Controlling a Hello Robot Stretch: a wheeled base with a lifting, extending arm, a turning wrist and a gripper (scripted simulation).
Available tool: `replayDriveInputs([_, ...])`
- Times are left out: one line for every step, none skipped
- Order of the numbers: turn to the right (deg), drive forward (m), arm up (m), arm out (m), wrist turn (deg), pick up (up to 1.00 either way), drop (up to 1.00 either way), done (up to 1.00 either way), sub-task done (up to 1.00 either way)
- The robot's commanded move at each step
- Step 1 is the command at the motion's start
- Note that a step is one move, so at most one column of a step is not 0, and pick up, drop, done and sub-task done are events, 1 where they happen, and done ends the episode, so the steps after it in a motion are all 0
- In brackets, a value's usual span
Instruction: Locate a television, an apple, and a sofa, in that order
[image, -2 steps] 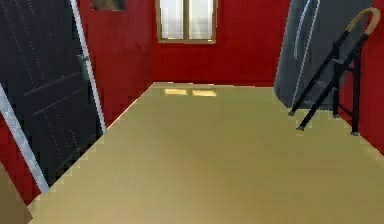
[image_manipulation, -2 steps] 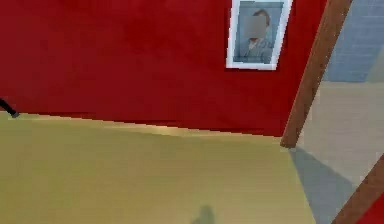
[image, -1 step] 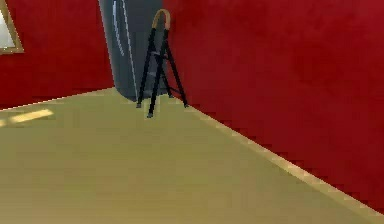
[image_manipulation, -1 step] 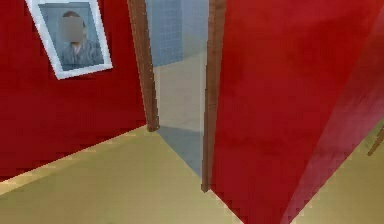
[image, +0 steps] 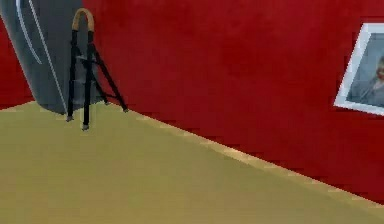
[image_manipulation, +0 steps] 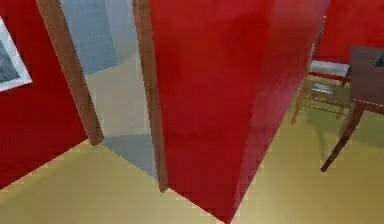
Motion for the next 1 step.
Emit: replayDriveInputs([0.0, 0.25, 0.0, 0.0, 0.0, 0.0, 0.0, 0.0, 0.0])
